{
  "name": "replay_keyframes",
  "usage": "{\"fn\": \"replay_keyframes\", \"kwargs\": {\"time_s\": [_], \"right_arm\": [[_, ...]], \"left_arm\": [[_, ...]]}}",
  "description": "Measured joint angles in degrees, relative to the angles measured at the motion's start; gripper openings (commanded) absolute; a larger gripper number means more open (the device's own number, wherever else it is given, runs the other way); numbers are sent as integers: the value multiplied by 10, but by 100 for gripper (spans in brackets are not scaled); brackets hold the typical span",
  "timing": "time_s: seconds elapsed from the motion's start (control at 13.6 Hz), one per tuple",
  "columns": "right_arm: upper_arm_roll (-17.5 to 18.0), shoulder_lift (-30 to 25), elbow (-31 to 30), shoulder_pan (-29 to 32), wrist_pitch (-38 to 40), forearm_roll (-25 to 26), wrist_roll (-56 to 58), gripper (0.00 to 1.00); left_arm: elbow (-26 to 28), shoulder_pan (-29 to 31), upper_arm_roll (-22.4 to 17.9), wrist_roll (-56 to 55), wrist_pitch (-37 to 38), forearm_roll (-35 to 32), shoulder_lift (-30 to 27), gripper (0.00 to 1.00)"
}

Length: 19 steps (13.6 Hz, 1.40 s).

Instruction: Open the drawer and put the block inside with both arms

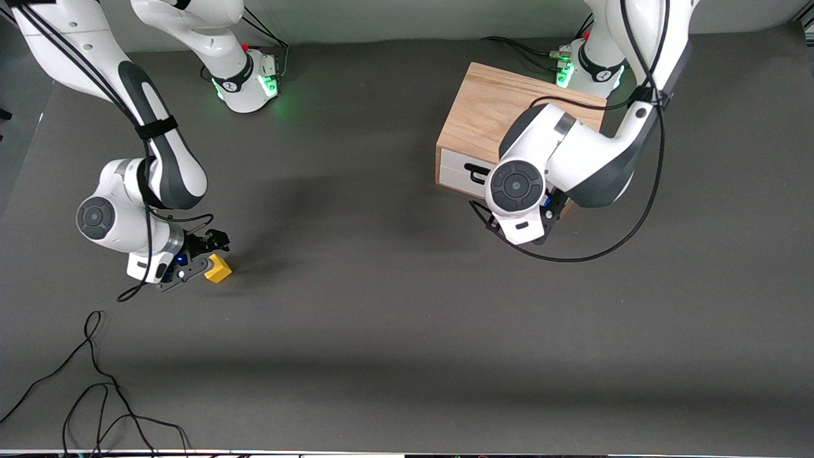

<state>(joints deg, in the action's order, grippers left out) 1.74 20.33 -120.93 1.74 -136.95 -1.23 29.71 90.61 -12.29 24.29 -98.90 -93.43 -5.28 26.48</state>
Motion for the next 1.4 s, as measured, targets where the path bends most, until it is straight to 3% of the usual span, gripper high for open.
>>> {"fn": "replay_keyframes", "kwargs": {"time_s": [0.52,0.59,0.66,0.74,0.81,0.89,1.18,1.4], "right_arm": [[-12,30,-24,1,-85,0,38,99],[-13,33,-28,1,-97,0,39,90],[-13,36,-32,1,-110,0,39,52],[-13,39,-37,1,-124,0,39,23],[-14,42,-42,2,-137,0,39,6],[-15,43,-45,4,-142,0,39,0],[-17,41,-45,10,-141,-1,37,0],[-16,13,-30,8,-90,-1,8,0]], "left_arm": [[65,-1,1,-25,-70,0,4,100],[71,-2,1,-27,-78,0,7,100],[75,-2,1,-30,-84,0,9,100],[78,-2,1,-34,-87,0,12,100],[79,-2,1,-39,-88,0,15,100],[80,-2,1,-42,-88,0,20,100],[80,-2,1,-48,-89,0,32,100],[80,-2,1,-50,-93,-4,36,100]]}}
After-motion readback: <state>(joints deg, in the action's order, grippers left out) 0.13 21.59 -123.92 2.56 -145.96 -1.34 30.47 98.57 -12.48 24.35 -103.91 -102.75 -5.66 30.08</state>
